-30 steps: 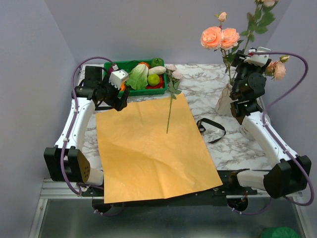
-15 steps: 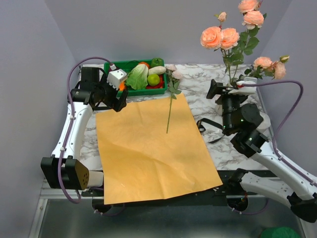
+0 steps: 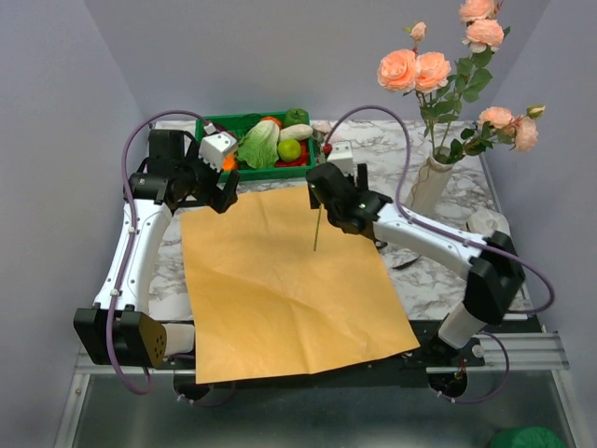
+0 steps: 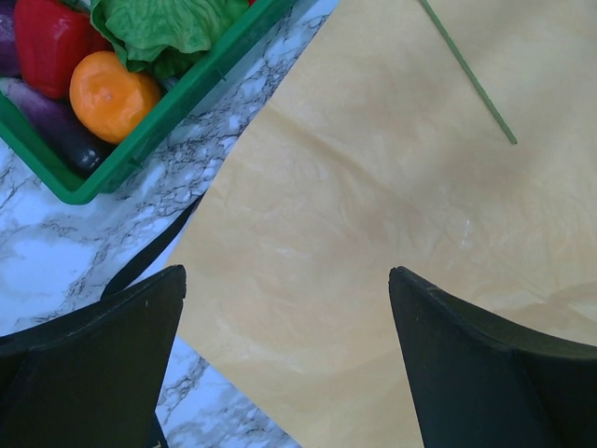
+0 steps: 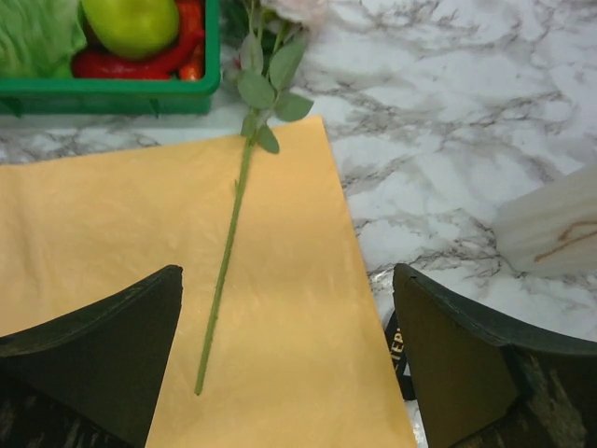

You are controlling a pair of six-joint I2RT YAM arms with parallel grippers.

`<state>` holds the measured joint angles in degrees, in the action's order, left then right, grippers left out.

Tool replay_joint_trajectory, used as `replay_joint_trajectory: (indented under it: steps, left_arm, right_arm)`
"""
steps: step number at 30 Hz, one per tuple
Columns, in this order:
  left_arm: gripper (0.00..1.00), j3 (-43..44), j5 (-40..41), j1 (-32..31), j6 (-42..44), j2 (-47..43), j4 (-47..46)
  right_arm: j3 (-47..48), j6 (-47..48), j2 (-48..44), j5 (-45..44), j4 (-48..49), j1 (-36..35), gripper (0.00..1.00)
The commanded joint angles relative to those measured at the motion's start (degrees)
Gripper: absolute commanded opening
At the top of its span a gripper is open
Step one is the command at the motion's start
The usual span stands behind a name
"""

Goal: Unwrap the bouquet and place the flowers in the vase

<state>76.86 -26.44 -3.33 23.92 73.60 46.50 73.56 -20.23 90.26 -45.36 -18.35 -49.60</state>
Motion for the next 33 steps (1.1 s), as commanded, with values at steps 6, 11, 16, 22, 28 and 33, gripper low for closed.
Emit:
replay_joint_trajectory:
  steps: [6, 11, 16, 22, 28, 33]
  left_arm:
    - [0.99, -1.4, 0.3, 0.4, 0.0, -2.5, 0.3]
    - [0.99, -1.8, 0.5, 0.4, 0.5, -2.7, -0.1]
    - [0.99, -1.9, 0.8, 0.4, 0.7, -2.3, -0.4]
    - [0.99, -1.3, 0.2, 0.4, 1.0, -1.5, -0.6]
    - [0.99, 0.0, 0.1, 0.4, 1.3, -0.1, -0.5]
    - [0.99, -0.3, 0.9, 0.4, 2.0, 0.2, -1.1]
  right_arm:
    - [23.0, -12.9, 24.3, 10.6, -24.5, 6.0, 0.97]
    - [27.2, -12.9, 29.3, 16.4, -22.7, 9.9, 0.79]
    - [32.4, -9.1, 34.5, 18.5, -22.0, 11.3, 0.64]
    - [39.5, -8.5, 41.1, 23.6, -22.6, 12.8, 0.63]
    - [43.8, -11.0, 45.5, 25.1, -25.1, 13.5, 0.61]
    - [44.3, -11.8, 47.6, 25.8, -25.2, 13.7, 0.56]
